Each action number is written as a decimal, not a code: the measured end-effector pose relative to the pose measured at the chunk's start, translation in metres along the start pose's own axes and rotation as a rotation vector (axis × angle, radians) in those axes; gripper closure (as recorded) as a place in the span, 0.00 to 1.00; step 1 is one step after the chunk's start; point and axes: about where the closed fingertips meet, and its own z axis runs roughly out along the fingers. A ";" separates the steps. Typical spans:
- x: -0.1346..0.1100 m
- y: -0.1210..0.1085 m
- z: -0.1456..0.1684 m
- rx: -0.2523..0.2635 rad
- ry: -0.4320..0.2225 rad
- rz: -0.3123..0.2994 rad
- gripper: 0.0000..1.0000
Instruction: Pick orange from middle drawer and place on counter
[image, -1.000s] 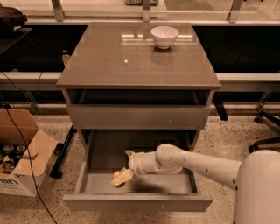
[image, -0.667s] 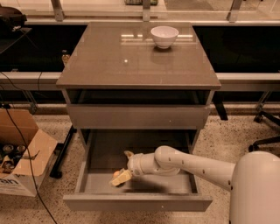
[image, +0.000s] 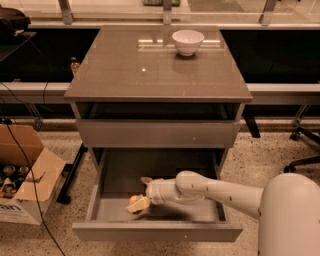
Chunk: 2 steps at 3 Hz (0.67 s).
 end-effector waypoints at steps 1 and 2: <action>0.012 0.000 0.001 0.010 0.020 0.015 0.38; 0.017 0.002 -0.002 0.018 0.029 0.017 0.61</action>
Offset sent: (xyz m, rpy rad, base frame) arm -0.0121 -0.0178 -0.0130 -0.0453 0.0129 -0.0317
